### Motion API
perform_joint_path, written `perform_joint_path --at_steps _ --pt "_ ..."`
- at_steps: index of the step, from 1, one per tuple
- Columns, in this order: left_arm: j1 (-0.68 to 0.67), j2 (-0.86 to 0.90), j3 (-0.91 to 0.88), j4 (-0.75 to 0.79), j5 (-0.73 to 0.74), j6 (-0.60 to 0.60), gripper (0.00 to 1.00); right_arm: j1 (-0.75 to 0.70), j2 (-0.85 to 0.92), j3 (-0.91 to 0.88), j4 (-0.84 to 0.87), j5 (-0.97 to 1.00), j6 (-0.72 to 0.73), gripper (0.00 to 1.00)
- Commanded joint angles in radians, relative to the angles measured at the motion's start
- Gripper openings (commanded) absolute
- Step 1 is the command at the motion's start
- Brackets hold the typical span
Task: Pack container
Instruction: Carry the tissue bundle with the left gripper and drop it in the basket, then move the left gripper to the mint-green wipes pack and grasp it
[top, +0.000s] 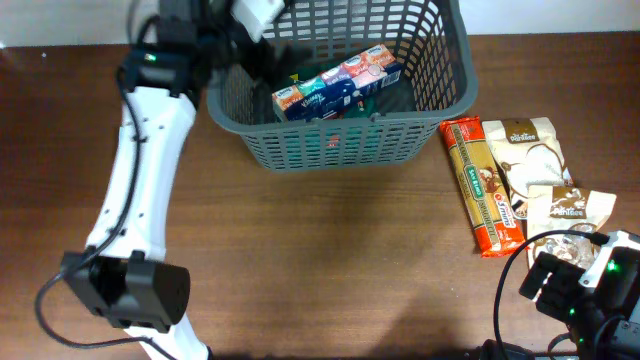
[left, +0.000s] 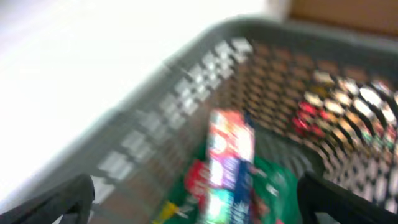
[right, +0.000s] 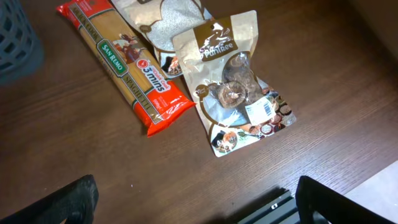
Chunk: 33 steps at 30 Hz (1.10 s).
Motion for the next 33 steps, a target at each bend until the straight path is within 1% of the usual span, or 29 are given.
perform_joint_path --at_steps 1,3,6,7,11,14,16,18,21,23,24,25,27,28,30,32,33 --pt "0.112 -0.078 0.151 -0.021 -0.27 -0.281 1.0 0.009 -0.005 0.016 0.005 -0.002 0.001 0.99" --pt "0.188 -0.087 0.168 -0.074 -0.352 -0.388 1.0 0.009 -0.005 0.016 0.006 -0.002 0.001 0.99" --pt "0.301 -0.084 0.167 -0.199 -0.37 -0.485 0.98 0.009 -0.005 0.016 0.006 -0.002 0.001 0.99" --pt "0.348 -0.075 0.166 -0.265 -0.37 -0.518 0.97 0.009 -0.005 0.016 0.007 -0.002 0.001 0.99" --pt "0.456 -0.024 0.155 -0.434 -0.422 -0.583 0.95 0.009 -0.005 0.016 0.012 -0.002 0.001 0.99" --pt "0.5 0.029 0.154 -0.556 -0.444 -0.635 0.94 0.009 -0.005 0.016 0.013 -0.002 0.001 0.99" --pt "0.515 0.066 0.154 -0.628 -0.44 -0.637 0.94 0.009 -0.005 0.016 0.013 -0.002 0.001 0.99" --pt "0.518 0.105 0.154 -0.684 -0.441 -0.583 0.94 0.009 -0.005 0.016 0.013 -0.003 0.001 0.99" --pt "0.512 0.156 0.154 -0.71 -0.454 -0.48 0.94 0.009 -0.004 0.016 0.013 -0.002 0.001 0.99" --pt "0.507 0.181 0.154 -0.706 -0.499 -0.491 0.94 0.009 -0.004 0.016 0.013 -0.002 0.001 0.99" --pt "0.507 0.191 0.154 -0.703 -0.538 -0.552 0.94 0.009 -0.004 0.016 0.013 -0.003 0.001 0.99" --pt "0.507 0.201 0.154 -0.699 -0.568 -0.639 0.94 0.009 -0.003 0.016 0.013 -0.003 0.001 0.99" --pt "0.507 0.214 0.154 -0.681 -0.574 -0.856 0.96 0.009 -0.002 0.016 0.013 -0.003 0.001 0.99" --pt "0.507 0.223 0.154 -0.659 -0.57 -1.072 1.0 0.009 0.0 0.016 0.012 -0.003 0.001 0.99" --pt "0.503 0.233 0.154 -0.65 -0.555 -1.345 1.0 0.009 0.003 0.016 0.005 -0.003 0.001 0.99" --pt "0.493 0.245 0.154 -0.65 -0.552 -1.57 1.0 0.009 0.004 0.016 0.002 -0.003 0.001 0.99" --pt "0.486 0.25 0.154 -0.647 -0.552 -1.64 1.0 0.009 0.004 0.016 0.001 -0.003 0.001 0.99"
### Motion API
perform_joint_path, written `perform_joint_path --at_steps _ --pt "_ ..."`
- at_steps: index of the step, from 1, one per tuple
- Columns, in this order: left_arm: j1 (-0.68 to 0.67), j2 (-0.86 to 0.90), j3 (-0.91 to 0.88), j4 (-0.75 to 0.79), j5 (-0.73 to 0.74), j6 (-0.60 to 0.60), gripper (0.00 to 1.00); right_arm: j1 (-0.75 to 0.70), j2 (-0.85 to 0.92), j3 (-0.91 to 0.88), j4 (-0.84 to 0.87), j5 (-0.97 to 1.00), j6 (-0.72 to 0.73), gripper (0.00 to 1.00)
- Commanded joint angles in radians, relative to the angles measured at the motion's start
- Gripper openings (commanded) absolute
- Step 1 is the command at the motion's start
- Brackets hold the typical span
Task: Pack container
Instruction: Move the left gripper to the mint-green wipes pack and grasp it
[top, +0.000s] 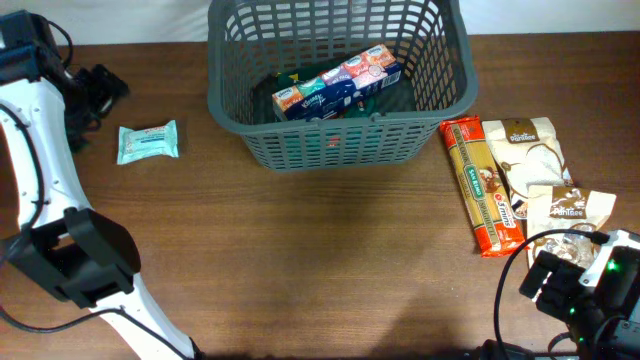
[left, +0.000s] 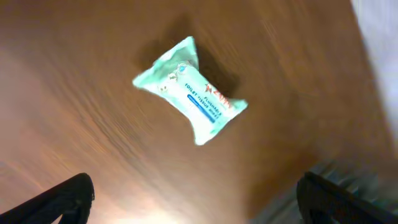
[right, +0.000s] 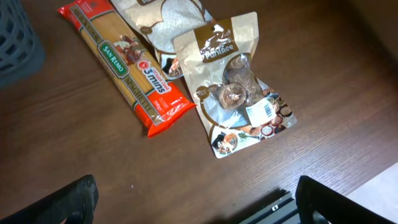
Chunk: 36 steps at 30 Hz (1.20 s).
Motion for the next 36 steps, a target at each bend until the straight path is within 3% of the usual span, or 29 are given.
perform_joint_path --at_steps 1,13,25,28,33,36 --pt "-0.028 0.047 0.0 0.018 -0.018 -0.583 1.0 0.008 0.003 0.016 -0.003 -0.003 0.001 0.99" --pt "-0.135 0.294 0.0 0.146 -0.042 -0.837 1.0 0.008 0.003 0.016 -0.014 -0.002 0.001 0.99" --pt "-0.122 0.396 0.0 0.163 -0.125 -0.864 0.91 0.008 0.003 0.016 -0.066 -0.002 0.001 0.99" --pt "-0.122 0.396 0.0 0.172 -0.14 -0.864 0.64 0.008 0.003 0.016 -0.067 -0.002 0.001 0.99" --pt "-0.122 0.396 0.0 0.176 -0.143 -0.863 0.02 0.008 0.003 0.016 -0.069 -0.002 0.001 0.99" --pt "-0.122 0.396 0.0 0.177 -0.146 -0.863 0.02 0.008 0.003 0.016 -0.074 -0.002 0.001 0.99"
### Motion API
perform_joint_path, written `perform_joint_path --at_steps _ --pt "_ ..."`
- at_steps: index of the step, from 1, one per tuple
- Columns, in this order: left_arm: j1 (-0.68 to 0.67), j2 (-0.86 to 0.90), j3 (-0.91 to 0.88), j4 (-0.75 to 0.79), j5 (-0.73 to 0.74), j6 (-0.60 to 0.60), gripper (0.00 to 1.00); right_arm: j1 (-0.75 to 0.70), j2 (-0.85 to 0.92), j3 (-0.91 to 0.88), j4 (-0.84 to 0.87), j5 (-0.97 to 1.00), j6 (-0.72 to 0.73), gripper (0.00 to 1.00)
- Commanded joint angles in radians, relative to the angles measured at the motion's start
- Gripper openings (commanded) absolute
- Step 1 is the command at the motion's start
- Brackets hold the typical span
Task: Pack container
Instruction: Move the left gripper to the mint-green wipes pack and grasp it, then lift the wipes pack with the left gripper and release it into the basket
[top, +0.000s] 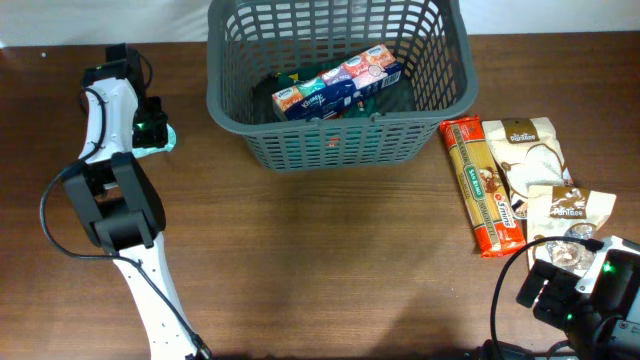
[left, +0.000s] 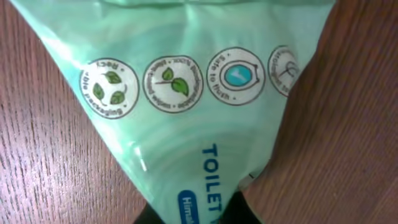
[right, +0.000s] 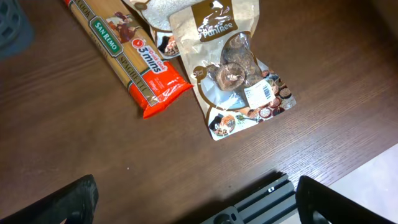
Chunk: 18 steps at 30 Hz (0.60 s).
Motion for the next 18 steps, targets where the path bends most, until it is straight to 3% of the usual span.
perform_joint_path --at_steps 1,3,9,16,18 --pt "0.006 0.009 -0.002 0.004 -0.03 -0.005 0.02 0.008 0.002 0.016 -0.009 -0.002 0.001 0.99" --pt "0.006 0.009 -0.002 0.025 -0.028 0.032 0.02 0.008 0.002 0.016 -0.009 -0.002 0.001 0.99" --pt "-0.004 -0.006 0.08 0.167 0.016 0.344 0.02 0.008 0.002 0.016 -0.008 -0.002 0.001 0.99" --pt "-0.04 -0.042 0.475 0.23 0.097 0.837 0.02 0.008 0.002 0.016 -0.009 -0.002 0.001 0.99" --pt "-0.064 -0.058 0.622 0.236 0.178 1.048 0.02 0.008 0.002 0.016 -0.009 -0.003 0.001 0.99"
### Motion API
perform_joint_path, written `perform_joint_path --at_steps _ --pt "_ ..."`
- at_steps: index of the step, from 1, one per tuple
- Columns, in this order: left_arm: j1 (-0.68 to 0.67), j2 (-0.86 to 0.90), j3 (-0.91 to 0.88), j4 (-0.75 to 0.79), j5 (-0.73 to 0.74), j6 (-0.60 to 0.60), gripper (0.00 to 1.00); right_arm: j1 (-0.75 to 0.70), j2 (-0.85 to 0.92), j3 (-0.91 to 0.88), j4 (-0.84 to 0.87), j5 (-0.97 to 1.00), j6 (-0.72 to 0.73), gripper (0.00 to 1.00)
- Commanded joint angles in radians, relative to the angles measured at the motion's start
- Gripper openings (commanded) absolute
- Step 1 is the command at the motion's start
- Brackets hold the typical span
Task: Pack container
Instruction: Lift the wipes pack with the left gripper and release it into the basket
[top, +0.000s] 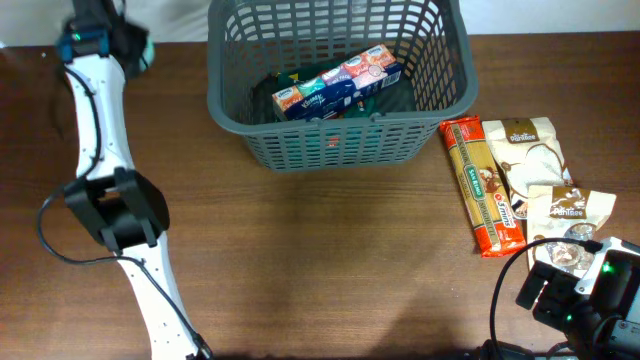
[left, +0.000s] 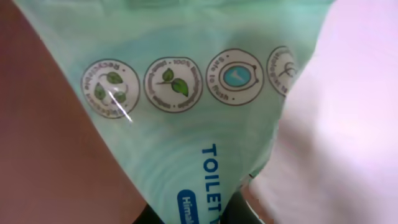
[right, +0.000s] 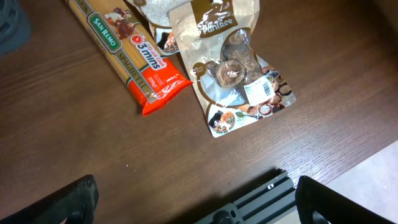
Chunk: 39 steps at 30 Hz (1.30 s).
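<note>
A mint-green pack of toilet wipes fills the left wrist view, pinched at its lower end by my left gripper, which is shut on it. Overhead, the pack hangs clear of the table at the far left, left of the grey mesh basket. Inside the basket lies a colourful tissue box on something green. My right gripper stands open near the front right edge, holding nothing.
To the right of the basket lie a red spaghetti packet, a white pouch and a brown mushroom pouch. A metal rail runs along the table edge under the right gripper.
The wipes pack lay on the table with my left gripper shut on it; now it is lifted off and sits farther back at the table's far-left edge. The right arm has hardly moved.
My left gripper was open over the basket holding the tissue box. Then it hung open at the far left above the wipes pack on the table. Then it was shut on the pack, and now holds it raised. The right gripper stayed open by the pouches.
</note>
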Motion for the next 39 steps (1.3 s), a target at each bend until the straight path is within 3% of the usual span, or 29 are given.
perform_joint_path --at_steps 1,7,10,16,19,20,21,22,23,27,30,34,39 --pt "-0.051 -0.068 0.248 0.005 0.163 0.5 0.02 0.008 0.002 0.016 0.0 -0.003 0.001 0.99" --pt "-0.146 -0.095 0.476 -0.043 0.48 1.024 0.02 0.008 0.002 0.016 0.0 -0.026 0.001 0.99" --pt "-0.21 -0.101 0.494 -0.103 0.607 1.236 0.02 0.008 0.002 0.016 0.0 -0.028 0.001 0.99" --pt "-0.331 -0.08 0.409 -0.24 0.621 1.442 0.02 0.008 0.002 0.016 0.0 -0.028 0.001 0.99" --pt "-0.365 -0.072 0.32 -0.264 0.608 1.47 0.02 0.008 0.002 0.016 0.0 -0.028 0.001 0.99" --pt "-0.37 -0.072 0.284 -0.267 0.598 1.469 0.06 0.008 0.002 0.016 0.0 -0.028 0.001 0.99" --pt "-0.373 -0.072 0.252 -0.27 0.594 1.468 0.23 0.008 0.002 0.016 0.0 -0.028 0.001 0.99" --pt "-0.373 -0.072 0.217 -0.275 0.595 1.462 0.52 0.008 0.002 0.016 0.0 -0.028 0.001 0.99" --pt "-0.373 -0.072 0.191 -0.277 0.595 1.455 0.67 0.008 0.002 0.016 0.0 -0.028 0.001 0.99" --pt "-0.373 -0.072 0.114 -0.29 0.595 1.454 0.95 0.008 0.002 0.016 0.001 -0.028 0.001 0.99" --pt "-0.375 -0.075 0.114 -0.288 0.615 1.454 0.98 0.008 0.002 0.016 0.005 -0.024 0.001 0.99" --pt "-0.374 -0.098 0.192 -0.288 0.692 1.408 0.89 0.008 0.002 0.016 0.041 0.05 0.001 0.99" --pt "-0.359 -0.204 0.333 -0.347 0.564 1.305 0.9 0.006 0.008 0.018 0.135 0.162 0.005 0.99"
